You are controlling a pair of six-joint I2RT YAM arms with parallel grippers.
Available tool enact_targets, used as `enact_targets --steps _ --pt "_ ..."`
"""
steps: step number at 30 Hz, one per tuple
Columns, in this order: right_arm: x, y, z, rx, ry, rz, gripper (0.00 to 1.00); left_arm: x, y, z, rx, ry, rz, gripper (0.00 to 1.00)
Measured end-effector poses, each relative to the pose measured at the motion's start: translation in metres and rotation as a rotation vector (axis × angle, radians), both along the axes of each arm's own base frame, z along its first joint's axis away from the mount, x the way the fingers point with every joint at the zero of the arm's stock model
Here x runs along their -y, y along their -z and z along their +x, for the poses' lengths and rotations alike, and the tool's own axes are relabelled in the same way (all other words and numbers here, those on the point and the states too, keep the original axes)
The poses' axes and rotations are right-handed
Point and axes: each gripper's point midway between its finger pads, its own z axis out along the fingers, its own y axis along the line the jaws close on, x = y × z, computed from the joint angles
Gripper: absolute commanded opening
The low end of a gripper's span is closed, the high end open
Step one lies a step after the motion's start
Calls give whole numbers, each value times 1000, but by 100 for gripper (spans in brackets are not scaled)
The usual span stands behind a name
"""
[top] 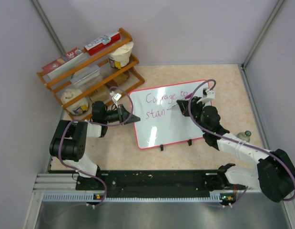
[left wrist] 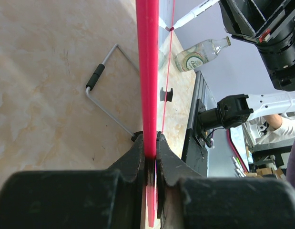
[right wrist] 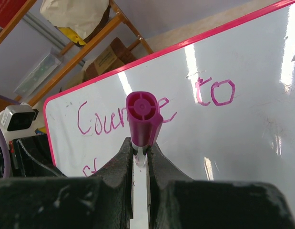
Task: Write a sentence on the whiteboard
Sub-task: Write with the whiteboard marker on the whiteboard.
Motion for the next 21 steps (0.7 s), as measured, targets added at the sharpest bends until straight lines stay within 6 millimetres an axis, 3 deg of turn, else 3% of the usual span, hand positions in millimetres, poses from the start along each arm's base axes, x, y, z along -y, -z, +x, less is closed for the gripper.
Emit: enact_targets --steps 21 --pt "-10 4 -1 -16 -46 12 0 0 0 0 0 -1 0 0"
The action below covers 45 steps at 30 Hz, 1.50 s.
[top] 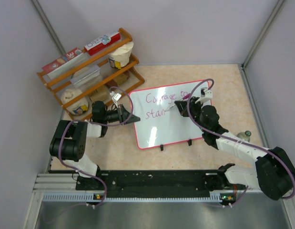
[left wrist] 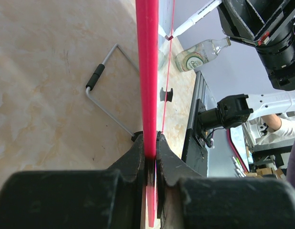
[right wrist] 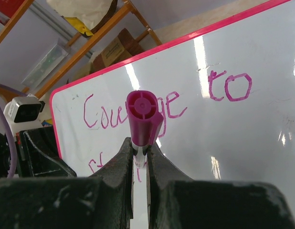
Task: Write a sentence on the whiteboard
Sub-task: Write with the whiteboard marker on the whiteboard.
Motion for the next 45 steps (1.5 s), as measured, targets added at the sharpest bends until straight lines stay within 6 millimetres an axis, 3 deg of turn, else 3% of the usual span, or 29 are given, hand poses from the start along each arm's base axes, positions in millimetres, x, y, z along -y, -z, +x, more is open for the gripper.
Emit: enact_targets --steps 45 --pt "9 12 -7 -28 8 -1 0 0 0 0 0 0 0 0"
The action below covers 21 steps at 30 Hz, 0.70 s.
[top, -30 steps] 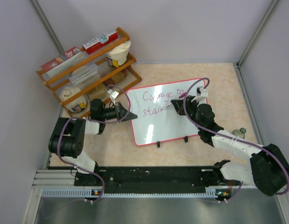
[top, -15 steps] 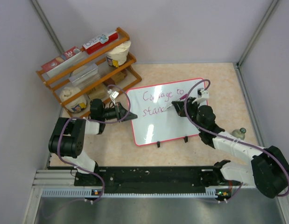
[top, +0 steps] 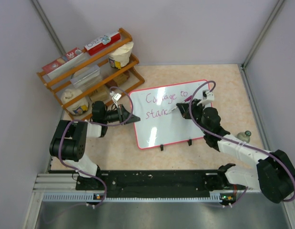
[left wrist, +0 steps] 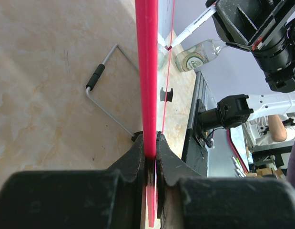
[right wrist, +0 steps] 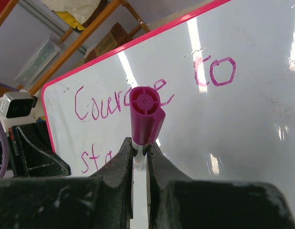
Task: Write a sentence on the whiteboard
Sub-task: Write with the whiteboard marker on the whiteboard.
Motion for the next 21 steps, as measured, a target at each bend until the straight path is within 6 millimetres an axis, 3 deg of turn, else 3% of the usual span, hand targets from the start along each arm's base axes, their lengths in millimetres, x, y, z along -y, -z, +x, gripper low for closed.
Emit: enact_targets --steps 13,21 --pt "3 -2 2 1 10 0 0 0 0 0 0 0 0 0" --pt "4 -19 9 34 20 6 0 0 0 0 1 1 0 0"
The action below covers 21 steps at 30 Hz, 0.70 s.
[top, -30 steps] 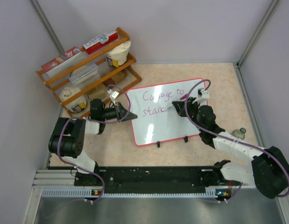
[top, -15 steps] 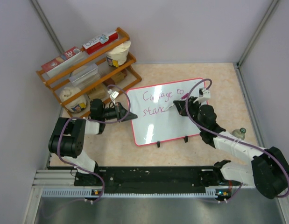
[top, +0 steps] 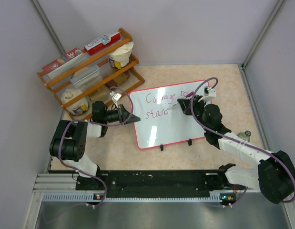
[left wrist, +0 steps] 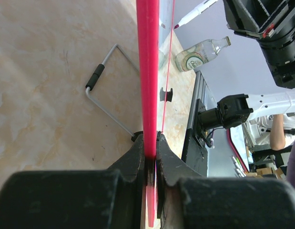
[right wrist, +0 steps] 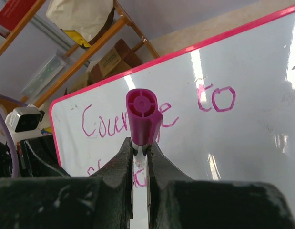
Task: Write a sentence on the whiteboard
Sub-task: Write with the whiteboard marker on the whiteboard.
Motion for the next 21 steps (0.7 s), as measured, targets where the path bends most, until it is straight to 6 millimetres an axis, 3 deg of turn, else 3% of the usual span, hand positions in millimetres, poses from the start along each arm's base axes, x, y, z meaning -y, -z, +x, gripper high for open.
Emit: enact_targets --steps 10,21 --pt "-4 -32 11 65 4 16 0 0 0 0 0 0 0 0" --pt "-1 -11 22 18 20 -9 0 0 0 0 0 0 0 0"
